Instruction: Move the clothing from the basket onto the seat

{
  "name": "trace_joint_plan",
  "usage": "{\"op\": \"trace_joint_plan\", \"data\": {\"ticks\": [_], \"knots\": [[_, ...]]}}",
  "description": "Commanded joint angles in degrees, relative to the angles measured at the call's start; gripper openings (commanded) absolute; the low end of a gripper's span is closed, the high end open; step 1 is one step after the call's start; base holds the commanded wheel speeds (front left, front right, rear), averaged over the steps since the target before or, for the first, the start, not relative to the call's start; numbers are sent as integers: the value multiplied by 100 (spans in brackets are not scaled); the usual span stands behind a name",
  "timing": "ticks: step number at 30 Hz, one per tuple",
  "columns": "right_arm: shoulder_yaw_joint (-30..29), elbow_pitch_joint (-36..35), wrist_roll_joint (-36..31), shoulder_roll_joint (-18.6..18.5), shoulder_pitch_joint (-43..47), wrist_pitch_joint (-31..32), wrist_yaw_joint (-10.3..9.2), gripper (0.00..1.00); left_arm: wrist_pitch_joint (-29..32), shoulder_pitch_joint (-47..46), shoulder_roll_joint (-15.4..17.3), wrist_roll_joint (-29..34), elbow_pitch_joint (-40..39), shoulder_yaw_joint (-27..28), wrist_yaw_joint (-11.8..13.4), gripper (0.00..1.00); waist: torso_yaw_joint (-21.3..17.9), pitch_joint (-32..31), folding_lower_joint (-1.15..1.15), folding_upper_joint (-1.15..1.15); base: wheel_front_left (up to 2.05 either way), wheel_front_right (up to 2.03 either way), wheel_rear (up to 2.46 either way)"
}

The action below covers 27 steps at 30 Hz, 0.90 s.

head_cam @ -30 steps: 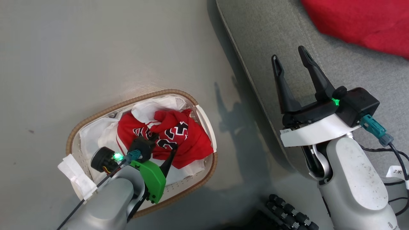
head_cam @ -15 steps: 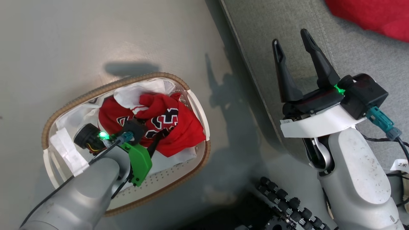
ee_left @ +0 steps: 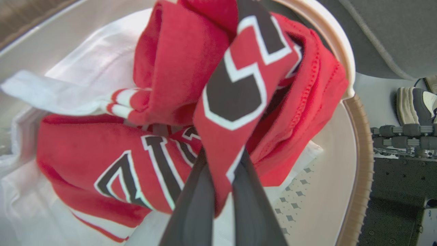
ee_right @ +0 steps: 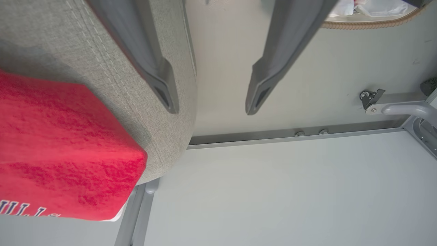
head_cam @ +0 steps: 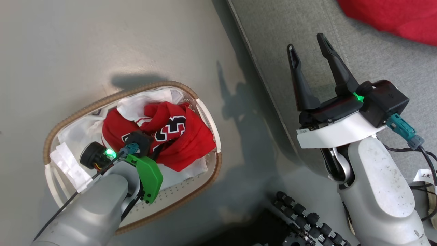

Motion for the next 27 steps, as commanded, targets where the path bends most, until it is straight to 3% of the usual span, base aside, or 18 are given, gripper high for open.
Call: {"op": "trace_joint_plan", "data": {"ticks": [1, 13, 27], "knots": [[-14, 62, 7, -12, 47, -9, -8, 100, 0, 103, 26, -13, -78, 107, -16, 0, 96, -272, -1, 0, 0, 0, 0], [-134, 523, -158, -17, 426, -9, -8, 100, -2, 1240, -85, 505, -824, 1687, -16, 0, 633, -1520, -1, 0, 0, 0, 0], [-256, 1067, -317, -17, 1273, -9, -8, 100, -3, 2676, -554, 1634, -2151, 3326, -16, 0, 1336, -3105, -1, 0, 0, 0, 0]]}}
